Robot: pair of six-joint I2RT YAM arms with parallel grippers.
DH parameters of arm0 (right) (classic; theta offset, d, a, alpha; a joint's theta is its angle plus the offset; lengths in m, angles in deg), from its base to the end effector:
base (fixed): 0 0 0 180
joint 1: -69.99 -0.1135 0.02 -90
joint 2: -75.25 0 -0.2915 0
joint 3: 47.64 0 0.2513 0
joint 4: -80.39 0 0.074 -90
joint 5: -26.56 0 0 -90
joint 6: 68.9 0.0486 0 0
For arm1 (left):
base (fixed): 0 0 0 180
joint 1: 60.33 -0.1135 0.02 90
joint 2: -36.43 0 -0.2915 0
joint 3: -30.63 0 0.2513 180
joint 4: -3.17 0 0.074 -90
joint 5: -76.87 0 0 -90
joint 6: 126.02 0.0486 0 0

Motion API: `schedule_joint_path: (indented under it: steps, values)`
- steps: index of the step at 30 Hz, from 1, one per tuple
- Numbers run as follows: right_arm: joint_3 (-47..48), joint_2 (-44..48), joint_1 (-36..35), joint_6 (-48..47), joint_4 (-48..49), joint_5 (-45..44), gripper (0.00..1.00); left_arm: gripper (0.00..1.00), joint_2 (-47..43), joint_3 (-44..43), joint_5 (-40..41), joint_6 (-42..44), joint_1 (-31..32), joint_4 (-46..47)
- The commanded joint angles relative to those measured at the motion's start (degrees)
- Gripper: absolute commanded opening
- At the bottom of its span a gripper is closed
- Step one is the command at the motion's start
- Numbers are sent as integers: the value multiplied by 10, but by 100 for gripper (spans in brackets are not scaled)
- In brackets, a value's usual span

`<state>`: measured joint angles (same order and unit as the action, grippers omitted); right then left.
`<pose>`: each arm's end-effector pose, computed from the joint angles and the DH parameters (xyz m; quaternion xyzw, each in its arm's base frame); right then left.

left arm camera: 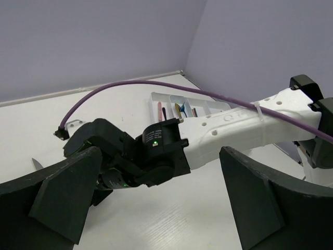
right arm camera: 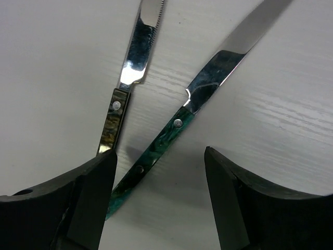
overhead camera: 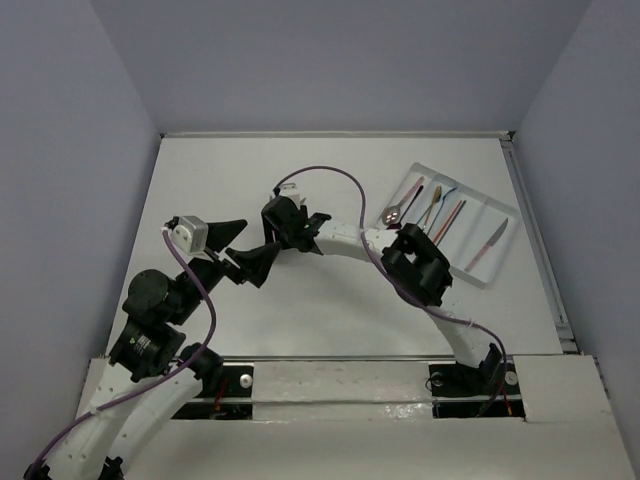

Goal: Sort the eating utensils into containers

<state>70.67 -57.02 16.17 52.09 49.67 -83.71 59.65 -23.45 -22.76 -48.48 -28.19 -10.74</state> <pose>0.3353 0.4300 0.1845 -0.1133 0.9039 0.1358 0.3895 0.0672 -0.0518 0.3929 0.1678 0.5728 -0.3501 0.7219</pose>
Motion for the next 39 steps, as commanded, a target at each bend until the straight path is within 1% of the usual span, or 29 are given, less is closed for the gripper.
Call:
schedule_joint_path:
  steps: [1,4,7,8,10,12,13,15,16,17,18,20,21,23,24,28,30,31,34,35,36,37,38,39]
  values:
    - [61,-21,-11,14,-55,-53,73,99,3,-19,-10,3,-2,24]
    - [54,-27,-17,15,-62,-72,72,99,1,-19,-11,3,-2,24]
    - [47,-34,-17,18,-70,-84,60,99,0,-18,-12,3,-2,25]
    - [44,-36,-17,19,-74,-89,60,99,1,-18,-14,3,-2,25]
    - [41,-38,-17,18,-88,-106,54,99,1,-17,-14,3,-2,26]
    - [27,-34,-17,20,-101,-122,53,99,2,-17,-14,3,-2,26]
    - [20,-31,-17,21,-113,-140,50,99,2,-17,-14,3,-2,26]
    - [-16,-13,-17,30,-119,-155,45,99,3,-17,-16,3,-2,26]
    - [-33,-5,-17,34,-120,-164,40,99,4,-17,-17,3,-2,26]
    - [-52,5,-10,37,-117,-166,39,99,5,-17,-17,3,-2,26]
    - [-92,27,-10,44,-110,-166,32,99,4,-17,-17,2,-2,26]
    - [-130,47,6,51,-93,-159,25,99,4,-17,-19,2,-2,26]
    - [-158,61,6,52,-89,-158,18,99,4,-17,-17,2,-2,26]
    - [-181,75,18,58,-87,-161,10,99,5,-17,-15,3,-2,26]
    - [-191,81,18,62,-87,-163,1,99,5,-17,-15,3,-2,26]
    - [-243,132,43,61,-53,-156,0,99,4,-17,-15,3,-2,26]
    - [-281,184,55,49,-29,-151,0,99,3,-17,-15,2,-2,26]
    - [-315,236,55,32,11,-152,0,99,2,-17,-16,3,-2,26]
    - [-355,320,85,21,32,-152,0,99,2,-17,-19,1,-2,26]
    - [-371,349,100,21,32,-146,0,99,0,-17,-19,2,-2,27]
    - [-412,409,145,23,37,-135,0,99,-3,-17,-21,1,-2,28]
    - [-437,441,172,24,42,-122,0,99,-4,-17,-21,1,-2,29]
    - [-486,499,200,23,46,-98,0,99,-7,-17,-23,1,-2,28]
    - [-509,526,254,22,43,-87,0,99,-9,-17,-24,1,-2,29]
